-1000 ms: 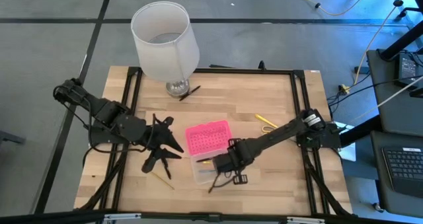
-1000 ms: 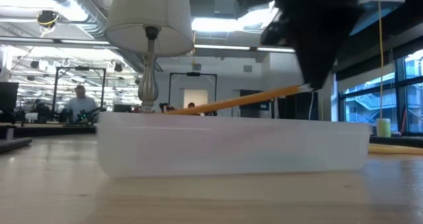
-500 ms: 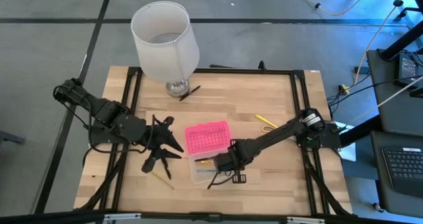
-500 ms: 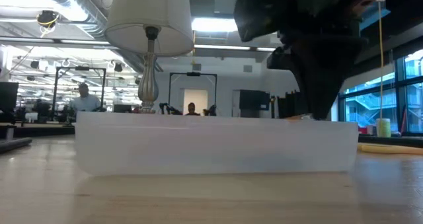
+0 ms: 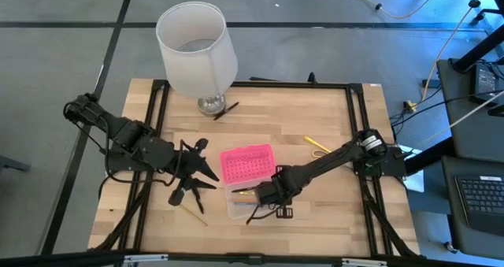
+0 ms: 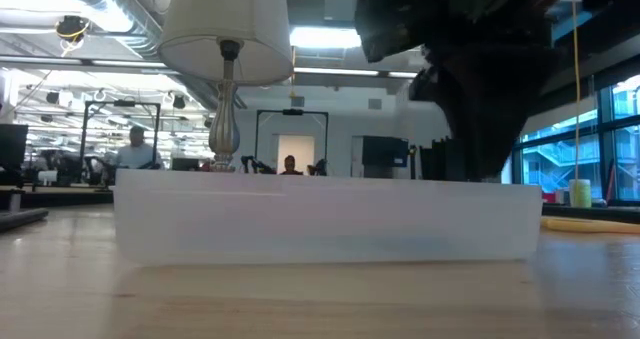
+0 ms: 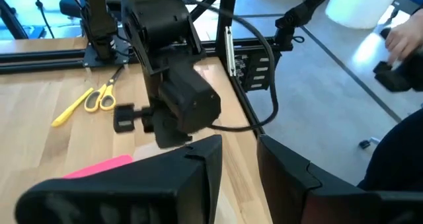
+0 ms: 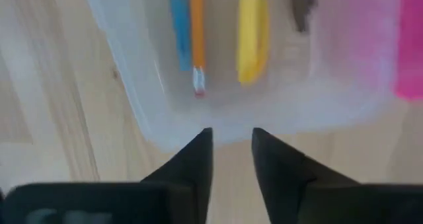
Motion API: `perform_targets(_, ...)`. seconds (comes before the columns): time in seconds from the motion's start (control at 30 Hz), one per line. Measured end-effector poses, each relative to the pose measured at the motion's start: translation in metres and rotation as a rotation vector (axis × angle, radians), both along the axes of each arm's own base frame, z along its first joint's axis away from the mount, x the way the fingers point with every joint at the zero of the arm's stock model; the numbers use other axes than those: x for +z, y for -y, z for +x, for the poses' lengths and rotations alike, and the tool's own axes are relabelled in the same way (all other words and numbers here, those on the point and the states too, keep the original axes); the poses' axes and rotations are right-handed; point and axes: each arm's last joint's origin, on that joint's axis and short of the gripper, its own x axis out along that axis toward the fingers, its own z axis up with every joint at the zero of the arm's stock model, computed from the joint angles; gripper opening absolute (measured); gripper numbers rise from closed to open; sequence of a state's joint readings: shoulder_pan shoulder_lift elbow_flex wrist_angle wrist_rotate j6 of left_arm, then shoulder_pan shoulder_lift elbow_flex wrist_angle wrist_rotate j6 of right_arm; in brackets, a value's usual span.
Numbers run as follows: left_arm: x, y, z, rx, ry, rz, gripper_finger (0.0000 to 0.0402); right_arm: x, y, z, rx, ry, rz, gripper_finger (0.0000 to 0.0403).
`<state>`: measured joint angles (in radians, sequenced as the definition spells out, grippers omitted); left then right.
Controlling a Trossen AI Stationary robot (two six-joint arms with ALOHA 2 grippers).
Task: Pick & place school supplies into a supply box
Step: Put the black pen into the transparent supply box
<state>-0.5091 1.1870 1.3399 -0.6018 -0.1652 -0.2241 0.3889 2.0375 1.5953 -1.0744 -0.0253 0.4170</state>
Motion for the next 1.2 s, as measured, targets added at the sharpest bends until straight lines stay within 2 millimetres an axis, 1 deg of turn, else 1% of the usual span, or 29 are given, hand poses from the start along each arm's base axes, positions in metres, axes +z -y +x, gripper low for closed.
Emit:
perform_targets(0.03, 0.000, 0.000, 0.000, -0.001, 0.000, 0.000, 0.0088, 0.006, 0.000, -0.001, -0.012, 0.002, -0.001, 0.0113)
perform_targets(0.1, 0.000, 0.000, 0.000, -0.002, 0.000, 0.002, 0.0088, 0.026, 0.001, -0.003, 0.001, 0.059, 0.019, 0.0113)
perform_targets(0.2, 0.000, 0.000, 0.000, -0.002, 0.000, 0.002, 0.0088, 0.054, -0.001, -0.010, 0.112, 0.200, 0.056, 0.0110)
perform_targets(0.3, 0.000, 0.000, 0.000, -0.007, 0.005, 0.018, 0.0088, 0.067, 0.003, -0.020, 0.149, 0.295, 0.088, 0.0109)
perform_targets(0.37, 0.000, 0.000, 0.000, -0.018, 0.011, 0.034, 0.0088, 0.071, 0.011, -0.029, 0.133, 0.357, 0.109, 0.0109)
perform_targets(0.47, 0.000, -0.001, 0.001, 0.010, 0.019, 0.048, 0.0091, 0.068, 0.026, -0.050, 0.081, 0.435, 0.124, 0.0108)
perform_targets(0.57, 0.000, -0.003, 0.001, 0.078, 0.028, 0.061, 0.0108, 0.063, 0.041, -0.077, 0.022, 0.523, 0.094, 0.0108)
perform_targets(0.67, -0.001, -0.003, 0.005, 0.138, 0.034, 0.060, 0.0140, 0.062, 0.053, -0.103, -0.039, 0.650, 0.070, 0.0108)
perform_targets(0.77, -0.005, -0.002, 0.012, 0.179, 0.028, 0.052, 0.0182, 0.063, 0.063, -0.126, -0.072, 0.769, 0.094, 0.0108)
perform_targets(0.83, -0.009, 0.001, 0.018, 0.179, 0.015, 0.074, 0.0208, 0.062, 0.069, -0.141, -0.067, 0.815, 0.112, 0.0108)
perform_targets(0.9, -0.016, 0.004, 0.025, 0.144, -0.008, 0.101, 0.0228, 0.060, 0.074, -0.155, -0.048, 0.836, 0.111, 0.0108)
perform_targets(0.97, -0.021, 0.009, 0.029, 0.111, -0.036, 0.086, 0.0238, 0.057, 0.080, -0.169, -0.034, 0.857, 0.095, 0.0108)
perform_targets(1.07, -0.028, 0.016, 0.037, 0.053, -0.078, 0.036, 0.0240, 0.051, 0.087, -0.187, -0.026, 0.895, 0.089, 0.0108)
perform_targets(1.2, -0.036, 0.026, 0.052, 0.005, -0.065, 0.001, 0.0238, 0.046, 0.094, -0.205, -0.051, 0.960, 0.123, 0.0108)
